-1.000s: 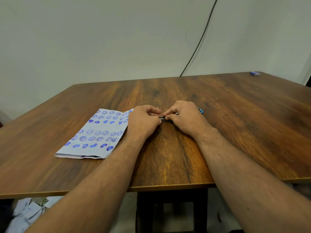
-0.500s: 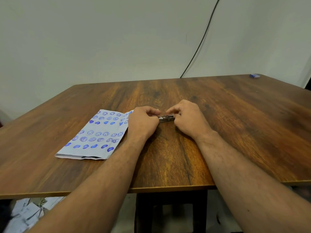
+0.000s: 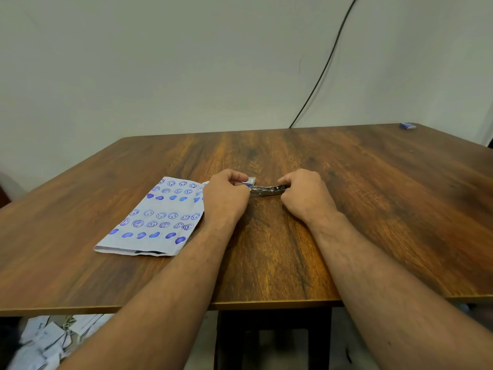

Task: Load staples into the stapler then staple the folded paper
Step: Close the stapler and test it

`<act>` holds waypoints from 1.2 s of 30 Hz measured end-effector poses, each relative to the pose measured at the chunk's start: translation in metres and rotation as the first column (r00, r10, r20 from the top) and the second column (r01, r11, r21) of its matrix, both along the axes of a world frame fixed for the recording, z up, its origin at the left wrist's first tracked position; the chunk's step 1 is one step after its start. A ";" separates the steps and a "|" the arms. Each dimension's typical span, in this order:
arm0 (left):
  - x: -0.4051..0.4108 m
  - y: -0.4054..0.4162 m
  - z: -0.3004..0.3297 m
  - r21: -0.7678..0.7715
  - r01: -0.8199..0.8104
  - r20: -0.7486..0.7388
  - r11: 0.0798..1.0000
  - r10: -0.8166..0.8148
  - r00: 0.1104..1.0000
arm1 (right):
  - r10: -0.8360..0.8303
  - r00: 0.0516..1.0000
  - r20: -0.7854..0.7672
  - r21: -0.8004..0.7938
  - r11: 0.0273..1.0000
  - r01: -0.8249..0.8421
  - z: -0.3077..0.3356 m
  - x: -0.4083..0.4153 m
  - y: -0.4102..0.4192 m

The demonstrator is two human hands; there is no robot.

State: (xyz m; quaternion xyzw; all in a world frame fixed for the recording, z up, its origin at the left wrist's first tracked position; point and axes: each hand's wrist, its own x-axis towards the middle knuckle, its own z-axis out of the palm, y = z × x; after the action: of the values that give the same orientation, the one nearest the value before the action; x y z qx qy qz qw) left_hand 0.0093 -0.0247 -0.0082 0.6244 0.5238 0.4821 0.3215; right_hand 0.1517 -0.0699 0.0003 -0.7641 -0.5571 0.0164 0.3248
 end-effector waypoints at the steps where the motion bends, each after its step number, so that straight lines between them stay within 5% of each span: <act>1: 0.000 0.000 0.000 -0.002 -0.004 0.004 1.000 0.004 1.000 | 0.002 1.000 0.010 0.002 1.000 -0.002 -0.001 0.000 0.000; 12: -0.001 0.001 0.000 0.009 0.083 -0.024 0.996 -0.083 0.996 | 0.043 0.994 0.099 0.017 0.999 -0.045 -0.007 0.001 0.005; 23: 0.004 0.005 -0.005 0.081 0.109 -0.293 0.991 -0.081 0.953 | 0.063 0.995 0.071 0.002 0.998 -0.063 -0.005 0.001 0.003; 36: -0.001 0.000 0.005 0.014 0.023 -0.083 1.000 -0.022 0.996 | 0.019 0.972 -0.235 0.197 0.980 0.029 -0.007 0.012 0.007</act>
State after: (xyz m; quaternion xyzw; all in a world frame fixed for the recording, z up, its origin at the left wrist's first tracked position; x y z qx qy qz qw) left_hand 0.0079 -0.0251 -0.0033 0.6521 0.5259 0.4562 0.3002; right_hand 0.1642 -0.0631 -0.0064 -0.7218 -0.5115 0.0500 0.4635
